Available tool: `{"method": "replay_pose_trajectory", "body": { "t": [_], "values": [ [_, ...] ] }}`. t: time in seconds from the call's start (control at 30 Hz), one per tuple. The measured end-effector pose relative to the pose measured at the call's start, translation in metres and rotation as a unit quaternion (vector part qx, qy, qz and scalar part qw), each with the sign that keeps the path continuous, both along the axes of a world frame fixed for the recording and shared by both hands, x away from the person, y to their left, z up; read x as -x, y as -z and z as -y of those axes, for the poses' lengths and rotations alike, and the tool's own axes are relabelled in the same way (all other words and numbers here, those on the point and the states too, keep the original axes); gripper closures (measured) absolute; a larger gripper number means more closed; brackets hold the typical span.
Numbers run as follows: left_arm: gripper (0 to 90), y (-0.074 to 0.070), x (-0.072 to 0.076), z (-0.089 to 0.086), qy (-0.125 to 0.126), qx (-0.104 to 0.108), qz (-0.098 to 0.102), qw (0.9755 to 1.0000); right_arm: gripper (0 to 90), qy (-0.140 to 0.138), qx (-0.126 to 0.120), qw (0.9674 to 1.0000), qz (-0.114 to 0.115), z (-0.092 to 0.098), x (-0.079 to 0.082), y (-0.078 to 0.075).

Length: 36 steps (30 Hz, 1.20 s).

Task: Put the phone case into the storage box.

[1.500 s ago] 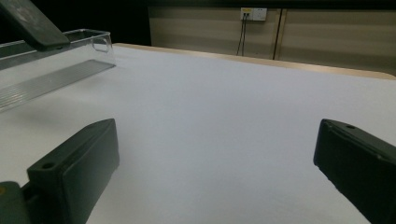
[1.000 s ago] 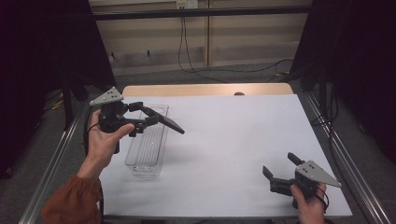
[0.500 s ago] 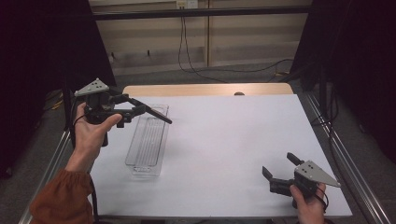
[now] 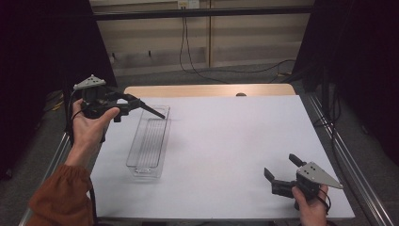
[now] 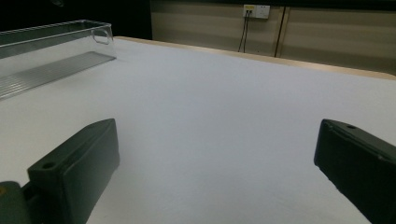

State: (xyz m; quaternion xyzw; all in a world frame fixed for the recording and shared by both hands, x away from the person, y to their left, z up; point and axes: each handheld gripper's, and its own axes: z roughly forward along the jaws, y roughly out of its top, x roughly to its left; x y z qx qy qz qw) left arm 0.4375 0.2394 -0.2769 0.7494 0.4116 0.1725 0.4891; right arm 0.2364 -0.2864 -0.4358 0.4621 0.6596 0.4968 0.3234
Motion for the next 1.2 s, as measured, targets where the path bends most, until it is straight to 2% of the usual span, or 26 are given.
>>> {"method": "replay_pose_trajectory", "body": {
  "t": [0.3,0.6,1.0,1.2],
  "values": [
    [15.0,0.006,-0.012,0.007,-0.022,-0.018,-0.011,0.9995,0.0,-0.003,0.002,1.0000,-0.001,0.000,0.000,0.000],
    [15.0,0.013,-0.023,0.012,-0.045,-0.025,-0.023,0.9984,0.0,-0.003,0.004,1.0000,-0.002,0.000,0.000,0.000],
    [15.0,0.022,-0.034,0.023,-0.076,-0.042,-0.034,0.9956,0.0,-0.004,0.005,1.0000,-0.001,-0.001,0.000,0.001],
    [15.0,0.027,-0.038,0.028,-0.082,-0.050,-0.042,0.9945,0.0,-0.005,0.007,1.0000,-0.002,-0.001,0.000,0.001]
  ]
}}
